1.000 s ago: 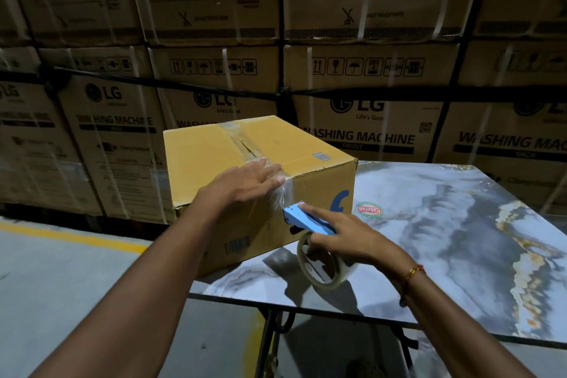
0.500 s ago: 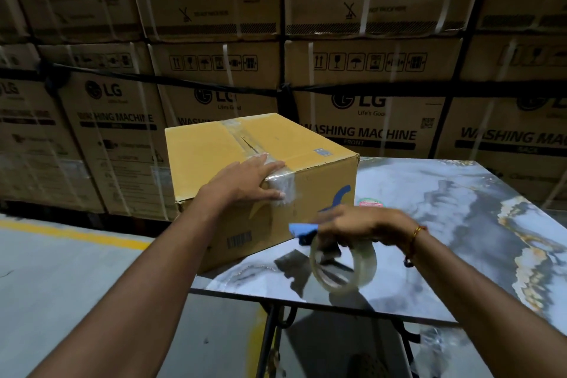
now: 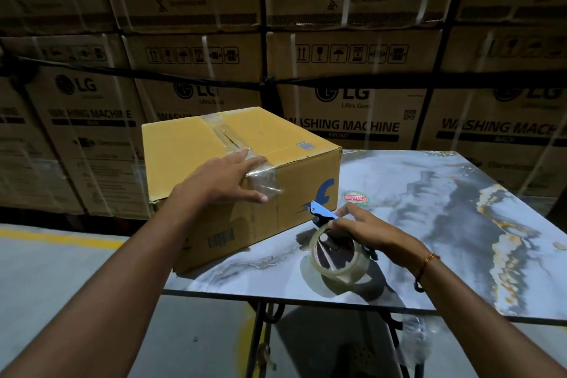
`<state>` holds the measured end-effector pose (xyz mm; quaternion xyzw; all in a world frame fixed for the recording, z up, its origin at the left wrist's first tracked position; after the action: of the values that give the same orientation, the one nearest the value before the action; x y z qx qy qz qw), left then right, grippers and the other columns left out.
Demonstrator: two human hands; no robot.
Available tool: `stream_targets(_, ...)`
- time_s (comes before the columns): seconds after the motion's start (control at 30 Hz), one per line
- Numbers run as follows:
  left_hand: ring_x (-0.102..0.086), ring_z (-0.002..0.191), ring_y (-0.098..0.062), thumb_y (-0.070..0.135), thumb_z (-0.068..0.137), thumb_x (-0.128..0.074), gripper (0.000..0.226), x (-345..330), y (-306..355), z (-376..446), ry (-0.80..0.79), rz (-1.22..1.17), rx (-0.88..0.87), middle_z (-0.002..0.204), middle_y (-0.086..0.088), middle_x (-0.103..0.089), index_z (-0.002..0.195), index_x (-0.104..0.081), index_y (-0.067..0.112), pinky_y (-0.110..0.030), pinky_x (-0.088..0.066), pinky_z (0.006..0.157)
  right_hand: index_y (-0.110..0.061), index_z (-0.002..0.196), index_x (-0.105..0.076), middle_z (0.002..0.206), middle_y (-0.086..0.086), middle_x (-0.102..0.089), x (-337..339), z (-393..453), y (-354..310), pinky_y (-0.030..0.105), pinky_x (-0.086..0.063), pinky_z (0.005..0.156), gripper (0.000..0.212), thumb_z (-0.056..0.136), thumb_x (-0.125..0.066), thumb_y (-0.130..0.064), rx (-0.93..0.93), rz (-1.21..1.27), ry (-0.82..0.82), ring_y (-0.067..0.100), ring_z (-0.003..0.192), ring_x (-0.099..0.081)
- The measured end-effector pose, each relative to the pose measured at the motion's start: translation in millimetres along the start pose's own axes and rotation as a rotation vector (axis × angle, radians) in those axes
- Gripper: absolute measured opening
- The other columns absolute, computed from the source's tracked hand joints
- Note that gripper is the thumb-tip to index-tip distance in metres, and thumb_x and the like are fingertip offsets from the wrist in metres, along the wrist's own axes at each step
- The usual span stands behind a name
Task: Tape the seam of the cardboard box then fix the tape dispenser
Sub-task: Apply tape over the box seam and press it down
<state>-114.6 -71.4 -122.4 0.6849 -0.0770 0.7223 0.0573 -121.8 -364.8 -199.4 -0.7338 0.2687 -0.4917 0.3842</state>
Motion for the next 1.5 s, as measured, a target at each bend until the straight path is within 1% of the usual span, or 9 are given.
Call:
stream_targets(0.17,-0.013,0.155,-0.028,0.105,0.040,-0.030,0.134,-2,-3,0,0.004,-0.003,-0.013,0.169,-0.008,-0.007,0.157,-0.009,0.042,-0.047,-0.023,0.119,-0.022,0.079,-0.066,0.068,-0.002,-0.061,10,11,6,0.030,-0.038,0.060,0.028,0.095,-0.056,-0.042,0.126,-0.413,0.095,0.017,0.070,-0.056)
stream_targets(0.33,-0.011,0.155,-0.028,0.083,0.061,-0.062,0.118,-1,-1,0,0.000,0.009,-0.028,0.169,-0.008,-0.005,0.157,-0.007,0.041,-0.047,-0.021,0.121,-0.024,0.099,-0.069,0.092,0.004,-0.068,8,15,-3,0.041,-0.052,0.073,0.031,0.088,-0.057,-0.050,0.323,-0.640,0.367,0.025,0.092,-0.062)
stream_targets(0.43,-0.008,0.155,-0.027,0.077,0.064,-0.068,0.117,-1,-3,-2,-0.016,0.005,-0.036,0.170,-0.007,-0.003,0.157,-0.006,0.042,-0.048,-0.018,0.121,-0.017,0.099,-0.070,0.095,0.002,-0.070,-13,16,-33,0.039,-0.053,0.077,0.026,0.093,-0.061,-0.040,0.459,-0.436,0.337,0.022,0.091,-0.064)
stream_targets(0.6,-0.006,0.155,-0.026,0.072,0.067,-0.071,0.114,2,-4,-10,-0.041,-0.017,-0.055,0.170,-0.004,-0.001,0.156,-0.005,0.044,-0.049,-0.015,0.122,-0.017,0.097,-0.072,0.089,-0.001,-0.074,-62,29,-63,0.031,-0.055,0.071,0.024,0.088,-0.073,-0.040,0.331,0.217,0.157,0.015,0.079,-0.070)
stream_targets(0.77,-0.004,0.156,-0.024,0.073,0.067,-0.071,0.114,3,-5,-13,-0.054,-0.021,-0.062,0.170,-0.003,-0.001,0.156,-0.006,0.044,-0.048,-0.014,0.123,-0.009,0.092,-0.070,0.078,0.000,-0.067,-86,28,-74,0.030,-0.051,0.067,0.033,0.090,-0.071,-0.042,0.245,0.512,0.103,0.010,0.068,-0.061)
stream_targets(0.9,-0.006,0.155,-0.025,0.077,0.070,-0.064,0.108,3,-6,-13,-0.054,-0.051,-0.070,0.170,-0.004,-0.003,0.157,-0.009,0.042,-0.047,-0.014,0.122,-0.012,0.084,-0.062,0.073,-0.002,-0.059,-90,27,-75,0.030,-0.049,0.067,0.020,0.094,-0.067,-0.029,0.254,0.582,0.107,0.012,0.070,-0.055)
stream_targets(1.03,-0.014,0.154,-0.023,0.098,0.061,-0.026,0.109,9,-5,-15,-0.051,-0.243,-0.027,0.169,-0.001,-0.010,0.155,-0.021,0.043,-0.049,-0.016,0.120,-0.012,0.079,-0.061,0.076,0.001,-0.063,-89,27,-77,0.026,-0.046,0.062,0.020,0.094,-0.067,-0.024,0.192,0.645,0.079,0.011,0.067,-0.057)
stream_targets(1.27,-0.056,0.120,-0.032,0.085,0.074,-0.042,0.084,11,1,-8,0.068,-0.235,0.104,0.143,-0.008,-0.057,0.143,-0.046,0.038,-0.042,-0.046,0.093,-0.011,0.083,-0.066,0.084,0.005,-0.071,-89,30,-76,0.033,-0.054,0.077,0.019,0.094,-0.067,-0.027,0.175,0.608,0.071,0.014,0.077,-0.066)
stream_targets(1.5,-0.053,0.130,-0.030,0.070,0.084,-0.055,0.074,7,8,-9,0.115,-0.108,0.088,0.153,-0.002,-0.049,0.147,-0.041,0.032,-0.044,-0.045,0.097,0.001,0.088,-0.069,0.077,0.009,-0.071,-92,37,-77,0.031,-0.055,0.066,0.028,0.094,-0.067,-0.026,0.205,0.571,0.142,0.015,0.062,-0.068)
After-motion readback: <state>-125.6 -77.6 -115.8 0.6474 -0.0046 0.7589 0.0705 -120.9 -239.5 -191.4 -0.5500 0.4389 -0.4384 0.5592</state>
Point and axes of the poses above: each hand's wrist, its own z-axis towards the middle knuckle, its own x-axis out of the back of the hand, y = z × x, the point moved 3 cm from there along z, towards the middle knuckle
